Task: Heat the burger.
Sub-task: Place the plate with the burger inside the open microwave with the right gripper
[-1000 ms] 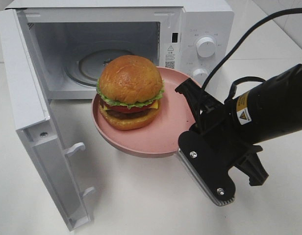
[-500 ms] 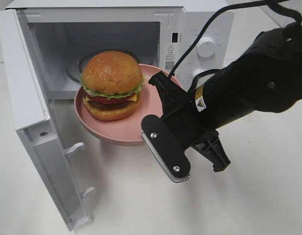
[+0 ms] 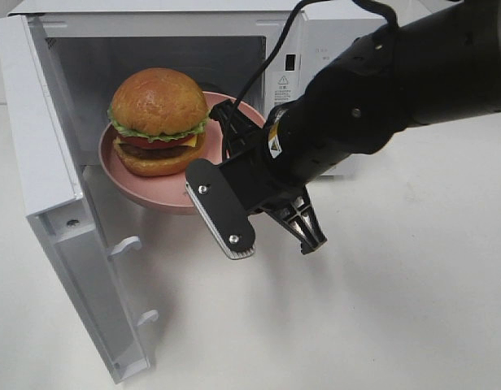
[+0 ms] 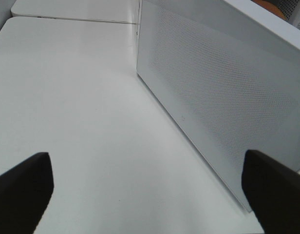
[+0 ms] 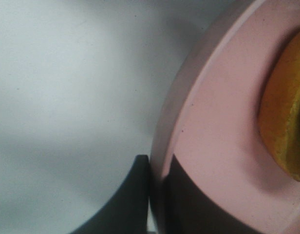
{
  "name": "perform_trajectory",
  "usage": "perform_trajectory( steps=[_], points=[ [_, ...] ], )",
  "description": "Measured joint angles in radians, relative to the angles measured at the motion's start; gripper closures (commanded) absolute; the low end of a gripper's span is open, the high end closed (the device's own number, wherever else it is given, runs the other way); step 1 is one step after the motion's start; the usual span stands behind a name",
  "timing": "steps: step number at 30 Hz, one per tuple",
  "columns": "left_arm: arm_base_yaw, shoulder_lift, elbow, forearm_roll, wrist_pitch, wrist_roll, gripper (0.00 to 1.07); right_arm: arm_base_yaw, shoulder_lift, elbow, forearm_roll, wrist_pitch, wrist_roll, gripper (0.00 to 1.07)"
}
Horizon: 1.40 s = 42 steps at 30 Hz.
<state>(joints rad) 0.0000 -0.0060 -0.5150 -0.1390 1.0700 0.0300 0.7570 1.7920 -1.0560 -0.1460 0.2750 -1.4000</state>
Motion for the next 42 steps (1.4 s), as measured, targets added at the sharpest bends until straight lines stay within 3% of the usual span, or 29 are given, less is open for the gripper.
perform_trajectory(
  steps=[33,42],
  points=[
    [0.000,0.000,0.000,0.000,0.000,0.000,0.09,0.000,0.333,-0.492,-0.138,0.189,0.386,1.07],
    [0.000,0.000,0.000,0.000,0.000,0.000,0.09,-0.020,0.404,-0.599,-0.139,0.216,0.396,1.07]
  ],
)
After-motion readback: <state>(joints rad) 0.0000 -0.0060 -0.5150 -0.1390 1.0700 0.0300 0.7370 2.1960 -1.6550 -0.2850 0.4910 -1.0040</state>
